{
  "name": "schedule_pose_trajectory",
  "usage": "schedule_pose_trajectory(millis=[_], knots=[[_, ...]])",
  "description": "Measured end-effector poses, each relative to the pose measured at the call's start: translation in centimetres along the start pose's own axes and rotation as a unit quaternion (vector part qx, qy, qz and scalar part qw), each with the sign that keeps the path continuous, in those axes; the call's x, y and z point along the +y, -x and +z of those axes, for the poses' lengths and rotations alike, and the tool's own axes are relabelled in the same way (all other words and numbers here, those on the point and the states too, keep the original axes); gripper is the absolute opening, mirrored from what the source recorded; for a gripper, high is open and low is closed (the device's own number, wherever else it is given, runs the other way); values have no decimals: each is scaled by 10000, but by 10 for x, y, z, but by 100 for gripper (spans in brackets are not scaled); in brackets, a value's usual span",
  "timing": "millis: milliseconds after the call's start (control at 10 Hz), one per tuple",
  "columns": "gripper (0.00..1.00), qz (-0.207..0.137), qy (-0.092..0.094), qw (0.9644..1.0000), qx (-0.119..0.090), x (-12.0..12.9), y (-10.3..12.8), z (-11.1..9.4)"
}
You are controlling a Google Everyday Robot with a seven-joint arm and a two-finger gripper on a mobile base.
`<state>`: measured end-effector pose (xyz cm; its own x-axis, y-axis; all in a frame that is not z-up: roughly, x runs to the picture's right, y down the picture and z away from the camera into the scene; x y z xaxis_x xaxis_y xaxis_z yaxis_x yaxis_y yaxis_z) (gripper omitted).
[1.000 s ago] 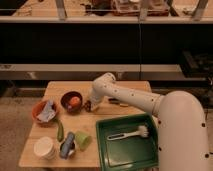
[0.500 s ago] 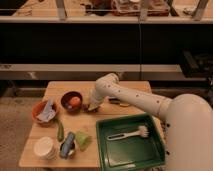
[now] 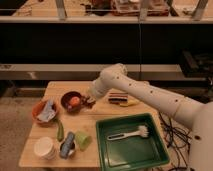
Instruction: Place grapes in paper cup
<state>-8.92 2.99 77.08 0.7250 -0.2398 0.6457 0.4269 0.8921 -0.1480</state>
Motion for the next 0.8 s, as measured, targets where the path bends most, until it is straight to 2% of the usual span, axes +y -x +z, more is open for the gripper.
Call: schedule_pose_trajectory(millis=[100, 200, 400, 500, 700, 800], knots=[[0, -134, -69, 9998, -107, -2, 16, -20], [0, -380, -141, 9988, -263, 2, 42, -45], [0, -743, -204, 9961, -435, 10, 77, -69], [0, -993, -217, 9932, -564, 15, 98, -78], [0, -1508, -191, 9848, -844, 19, 140, -84], [0, -1797, -177, 9787, -978, 17, 164, -83]])
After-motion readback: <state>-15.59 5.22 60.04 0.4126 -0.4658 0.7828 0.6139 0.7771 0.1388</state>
